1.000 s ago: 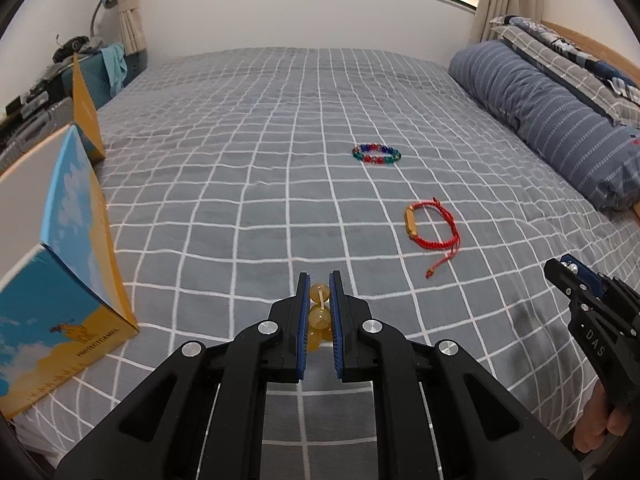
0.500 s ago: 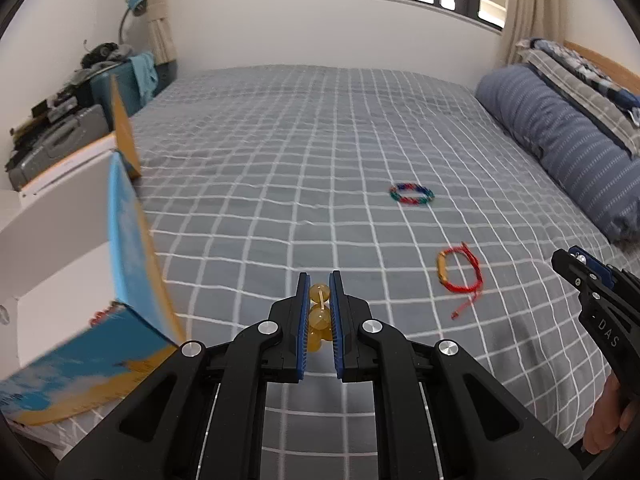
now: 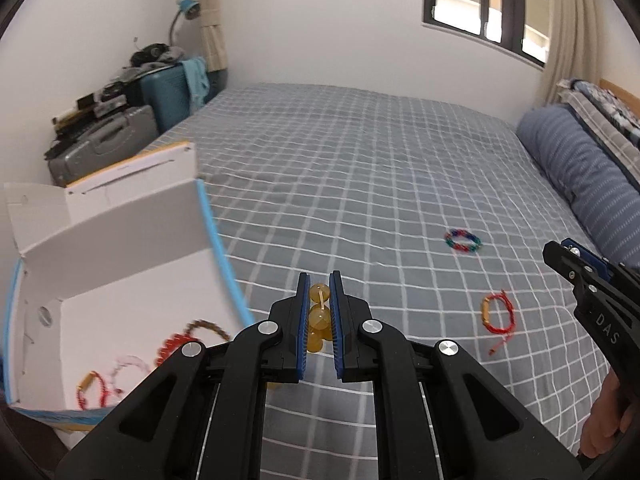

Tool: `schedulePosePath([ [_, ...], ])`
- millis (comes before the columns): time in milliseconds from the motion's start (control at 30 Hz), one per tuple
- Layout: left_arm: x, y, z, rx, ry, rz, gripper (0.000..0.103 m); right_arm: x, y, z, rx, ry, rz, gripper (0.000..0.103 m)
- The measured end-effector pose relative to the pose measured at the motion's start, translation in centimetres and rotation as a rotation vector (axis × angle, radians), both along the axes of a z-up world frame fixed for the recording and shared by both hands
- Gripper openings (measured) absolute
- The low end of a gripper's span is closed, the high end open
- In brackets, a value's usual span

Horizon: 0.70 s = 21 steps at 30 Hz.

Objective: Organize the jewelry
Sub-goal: 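Carry both held bracelets over the open white box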

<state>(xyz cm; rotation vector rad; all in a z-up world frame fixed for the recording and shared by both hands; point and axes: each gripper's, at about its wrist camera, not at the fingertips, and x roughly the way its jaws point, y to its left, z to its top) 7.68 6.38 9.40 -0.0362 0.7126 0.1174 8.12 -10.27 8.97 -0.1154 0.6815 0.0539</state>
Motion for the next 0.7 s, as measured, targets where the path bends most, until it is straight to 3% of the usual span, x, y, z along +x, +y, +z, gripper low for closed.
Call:
schedulePosePath([
  [400,-1.9,8.6,3.0,0.000,-0.033,0.167,0.009,2.1,11.4,1.8,0.004,-0.011,0.200,0.025],
  [700,-4.4,14.9,3.0,0.004,-0.015,0.306,0.009,2.1,21.2,1.4,0.020,0.016,0.378,0.025],
])
